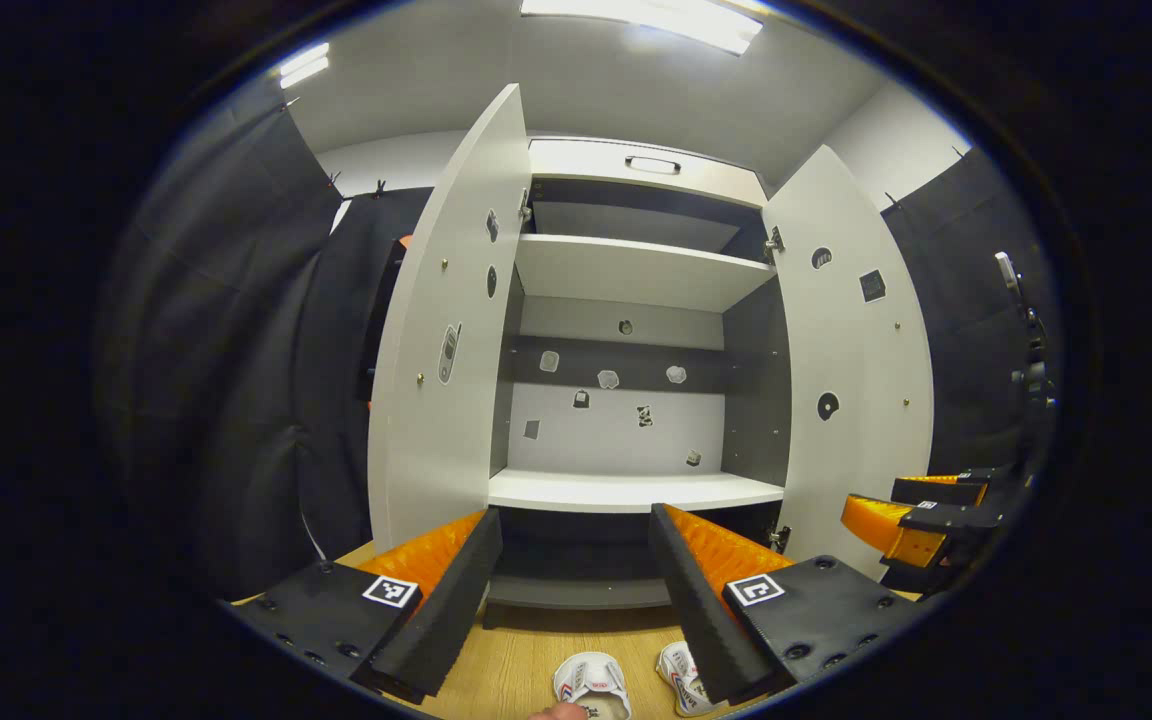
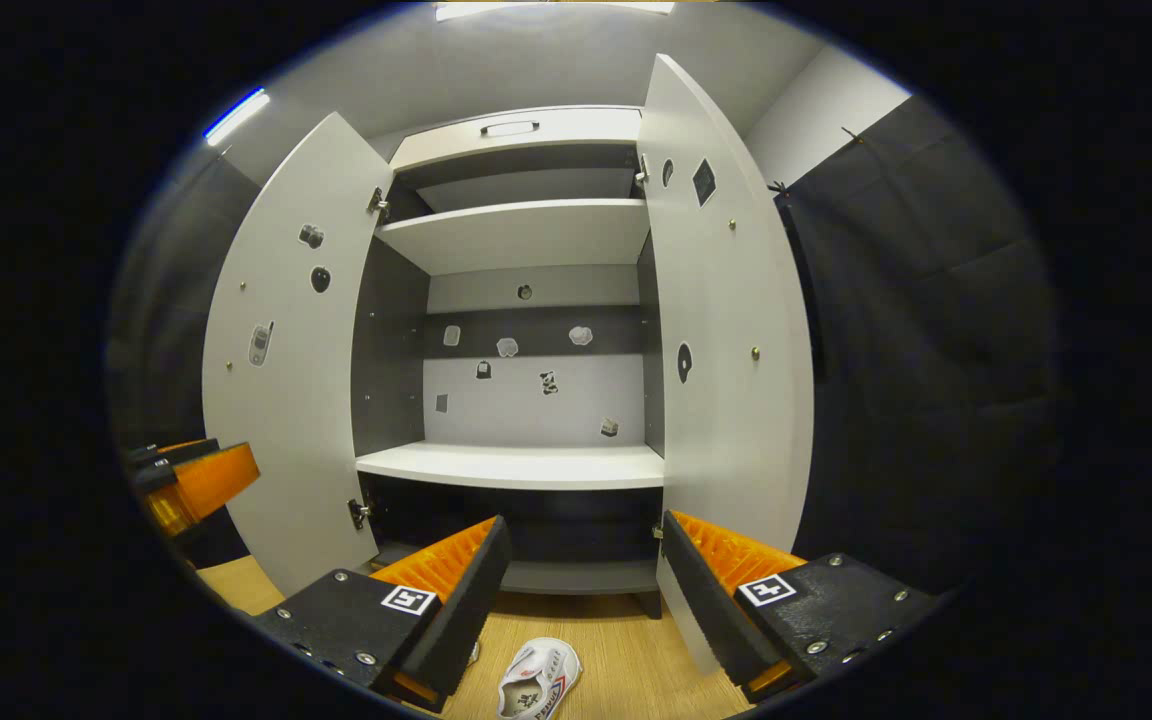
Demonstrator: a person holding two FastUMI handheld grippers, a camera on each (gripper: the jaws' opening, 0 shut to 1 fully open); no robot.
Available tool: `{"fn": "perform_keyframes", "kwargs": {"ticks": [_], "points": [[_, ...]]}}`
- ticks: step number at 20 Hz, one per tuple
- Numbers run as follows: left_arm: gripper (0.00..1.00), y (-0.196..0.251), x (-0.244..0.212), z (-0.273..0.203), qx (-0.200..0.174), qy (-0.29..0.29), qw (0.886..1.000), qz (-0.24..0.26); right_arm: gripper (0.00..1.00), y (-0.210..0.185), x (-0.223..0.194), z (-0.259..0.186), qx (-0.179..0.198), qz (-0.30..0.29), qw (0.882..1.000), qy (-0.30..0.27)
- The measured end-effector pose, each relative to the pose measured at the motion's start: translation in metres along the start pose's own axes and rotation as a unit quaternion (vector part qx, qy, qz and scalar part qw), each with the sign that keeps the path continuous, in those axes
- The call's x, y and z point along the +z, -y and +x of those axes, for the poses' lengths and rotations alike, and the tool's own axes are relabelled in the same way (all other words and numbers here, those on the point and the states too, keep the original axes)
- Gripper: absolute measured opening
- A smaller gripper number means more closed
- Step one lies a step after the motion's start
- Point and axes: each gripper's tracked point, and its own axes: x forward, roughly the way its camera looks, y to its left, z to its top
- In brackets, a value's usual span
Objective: Grab one shoe with the right hand and put it into the shoe cabinet, grab the other shoe with the left hand and put it into the shoe cabinet; then close the right door with the right hand and the left door with the left hand.
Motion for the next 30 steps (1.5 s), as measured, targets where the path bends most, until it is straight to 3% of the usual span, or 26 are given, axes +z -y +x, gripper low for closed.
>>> {"fn": "perform_keyframes", "kwargs": {"ticks": [7,11,15,23,30], "points": [[0.96,-0.003,-0.007,-0.001,0.004,-0.009,1.0,-0.004,0.94,-0.021,-0.119,0.025,0.027,-0.034,0.994,-0.103],[0.96,-0.01,-0.012,-0.003,0.012,-0.015,1.0,-0.005,0.94,-0.028,-0.209,0.022,0.042,-0.029,0.978,-0.203],[0.96,-0.015,-0.012,-0.005,0.02,-0.016,1.0,-0.004,0.95,-0.021,-0.272,0.007,0.035,-0.041,0.96,-0.276],[0.99,-0.015,-0.015,-0.006,0.02,-0.02,1.0,-0.003,0.95,-0.018,-0.328,0.014,0.02,-0.093,0.94,-0.329],[0.96,-0.018,-0.016,-0.008,0.025,-0.023,0.999,-0.003,0.9,-0.011,-0.345,0.05,0.004,-0.078,0.94,-0.333]]}}
